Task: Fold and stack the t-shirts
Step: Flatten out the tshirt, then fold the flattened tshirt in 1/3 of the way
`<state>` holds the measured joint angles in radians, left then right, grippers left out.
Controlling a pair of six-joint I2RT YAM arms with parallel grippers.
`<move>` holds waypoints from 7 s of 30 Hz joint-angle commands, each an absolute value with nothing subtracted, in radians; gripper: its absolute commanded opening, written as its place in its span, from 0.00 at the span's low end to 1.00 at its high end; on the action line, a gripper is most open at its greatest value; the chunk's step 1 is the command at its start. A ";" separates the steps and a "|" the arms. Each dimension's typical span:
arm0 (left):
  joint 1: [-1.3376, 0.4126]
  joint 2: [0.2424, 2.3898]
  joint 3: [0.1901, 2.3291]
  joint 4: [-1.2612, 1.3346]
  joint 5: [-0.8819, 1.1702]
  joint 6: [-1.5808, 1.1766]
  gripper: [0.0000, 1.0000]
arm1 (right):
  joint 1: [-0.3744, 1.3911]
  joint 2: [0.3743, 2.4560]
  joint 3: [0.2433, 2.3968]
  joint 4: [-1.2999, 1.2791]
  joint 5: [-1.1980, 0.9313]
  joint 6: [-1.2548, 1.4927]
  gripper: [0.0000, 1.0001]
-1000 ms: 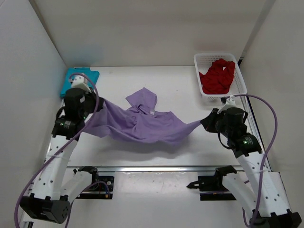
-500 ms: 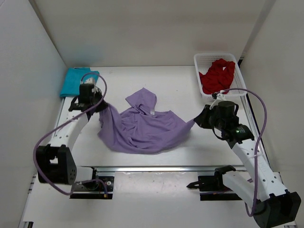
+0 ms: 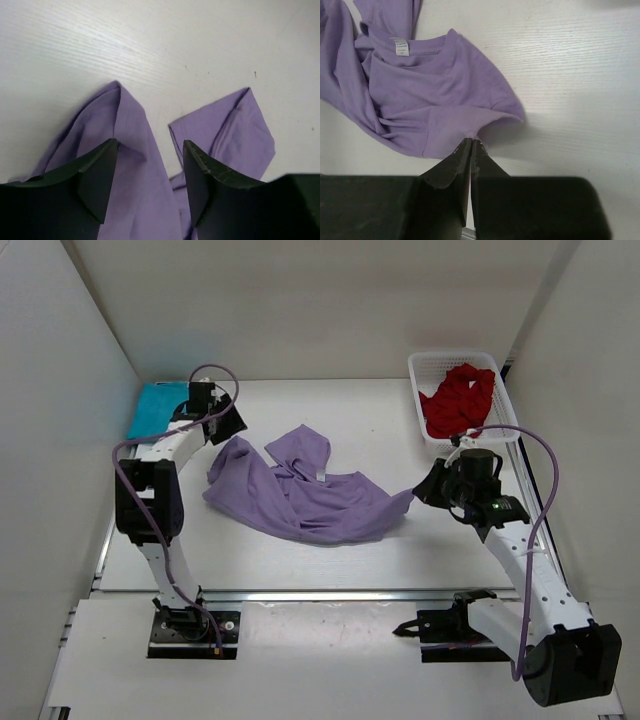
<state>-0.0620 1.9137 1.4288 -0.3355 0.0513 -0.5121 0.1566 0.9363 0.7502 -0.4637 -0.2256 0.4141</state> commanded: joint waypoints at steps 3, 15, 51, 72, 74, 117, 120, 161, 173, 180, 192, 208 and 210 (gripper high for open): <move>0.052 1.660 1.258 -0.262 0.132 -0.557 0.79 | 0.155 0.937 0.795 -0.397 -0.242 0.411 0.00; 0.181 1.074 0.565 -0.097 0.215 -0.698 0.27 | 0.213 0.894 0.721 -0.365 -0.304 0.414 0.00; 0.166 1.322 0.569 0.101 0.140 -0.807 0.00 | 0.272 0.897 0.713 -0.360 -0.290 0.428 0.00; 0.214 1.062 1.483 -0.207 0.531 -0.890 0.00 | 0.686 1.319 2.356 -0.994 0.446 0.200 0.00; 0.222 1.063 1.526 -0.245 0.512 -0.875 0.00 | 0.964 1.347 2.385 -0.845 0.824 0.082 0.00; 0.208 1.715 2.068 -0.124 0.209 -0.864 0.00 | -0.112 1.838 2.603 0.014 -0.488 0.488 0.00; 0.241 1.695 2.025 -0.095 0.221 -0.873 0.00 | -0.103 1.807 2.501 -0.053 -0.488 0.433 0.00; 0.238 0.641 0.416 -0.374 0.255 -0.635 0.00 | 0.446 0.328 0.629 -0.950 0.087 0.765 0.00; 0.256 0.727 0.428 -0.332 0.268 -0.623 0.00 | 0.853 0.317 0.615 -1.088 0.365 1.115 0.00; 0.314 0.767 0.365 -0.224 0.304 -0.702 0.00 | 0.646 0.683 0.718 -0.733 0.286 0.731 0.00; 0.347 0.890 0.383 -0.135 0.172 -0.710 0.00 | 0.069 1.259 0.888 -0.334 -0.235 0.448 0.00; 0.317 1.245 0.643 -0.063 0.120 -0.713 0.00 | 0.107 1.732 1.307 -0.293 -0.242 0.362 0.00; 0.333 1.270 0.653 -0.048 0.133 -0.724 0.00 | 0.103 1.775 1.347 -0.305 -0.258 0.351 0.00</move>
